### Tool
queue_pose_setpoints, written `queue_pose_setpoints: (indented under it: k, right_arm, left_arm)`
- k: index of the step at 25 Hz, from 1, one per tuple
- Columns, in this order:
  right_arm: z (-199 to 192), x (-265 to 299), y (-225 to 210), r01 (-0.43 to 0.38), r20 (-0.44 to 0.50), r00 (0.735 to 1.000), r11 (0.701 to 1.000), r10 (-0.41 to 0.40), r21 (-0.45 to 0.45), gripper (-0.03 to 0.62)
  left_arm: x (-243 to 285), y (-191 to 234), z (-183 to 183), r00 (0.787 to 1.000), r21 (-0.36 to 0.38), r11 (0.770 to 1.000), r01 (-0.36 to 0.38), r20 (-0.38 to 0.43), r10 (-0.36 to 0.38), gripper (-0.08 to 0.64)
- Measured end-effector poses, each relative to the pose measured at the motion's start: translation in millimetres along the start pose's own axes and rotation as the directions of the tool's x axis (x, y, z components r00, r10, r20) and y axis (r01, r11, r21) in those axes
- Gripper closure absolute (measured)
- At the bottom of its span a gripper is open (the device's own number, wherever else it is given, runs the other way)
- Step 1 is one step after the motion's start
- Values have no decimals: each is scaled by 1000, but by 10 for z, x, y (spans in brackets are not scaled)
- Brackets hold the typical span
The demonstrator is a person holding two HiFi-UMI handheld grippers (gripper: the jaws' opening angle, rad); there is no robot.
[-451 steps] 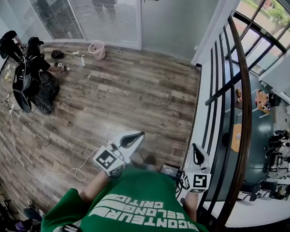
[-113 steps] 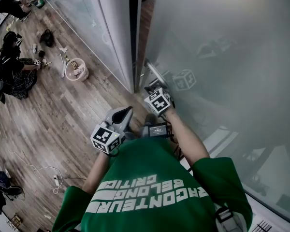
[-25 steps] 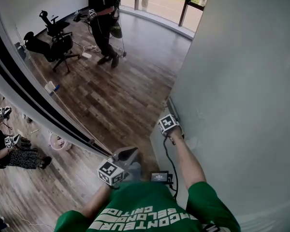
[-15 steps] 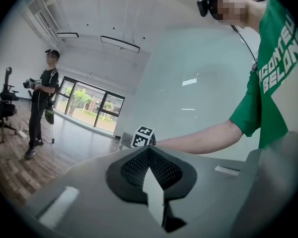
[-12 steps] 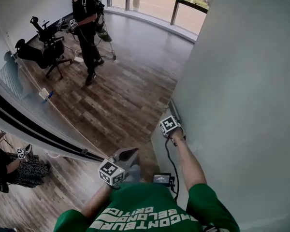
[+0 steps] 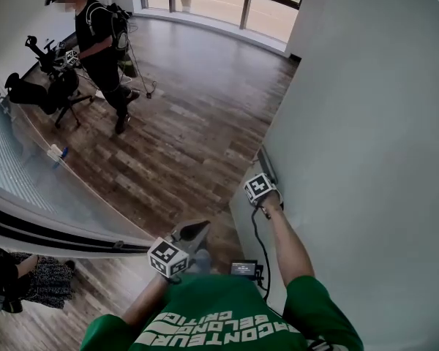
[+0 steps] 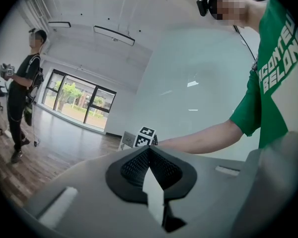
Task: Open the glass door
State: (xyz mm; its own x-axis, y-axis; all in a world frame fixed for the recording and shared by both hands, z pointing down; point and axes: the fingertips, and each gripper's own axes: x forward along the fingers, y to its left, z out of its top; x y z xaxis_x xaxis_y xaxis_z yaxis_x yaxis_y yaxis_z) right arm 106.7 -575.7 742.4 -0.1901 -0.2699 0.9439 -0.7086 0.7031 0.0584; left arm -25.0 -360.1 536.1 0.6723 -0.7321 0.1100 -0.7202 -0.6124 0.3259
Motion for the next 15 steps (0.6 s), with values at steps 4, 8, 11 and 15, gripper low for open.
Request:
queue_pose_setpoints:
  k: [4,8,11,15]
  right_arm:
    - [-62,-31,-209,17,-5,1000,999,-16,28,598]
    - [-125,-69,-412,31,-15,999,998,-31,60,598]
    - [-166,-76,-558,39,-18,999,996,-38,79,598]
    - [-232,-90,-746,47,-22,999,993,-45,105,598]
  left_arm:
    - [123,41,68,1000,-5,1000,19,1,-19,543]
    - [241,73,127,999,-11,999,41,-3,-41,543]
    - [347,113,152,999,-17,998,54,-7,-54,543]
    - [504,149,203,997,-15,997,73,-11,-73,543]
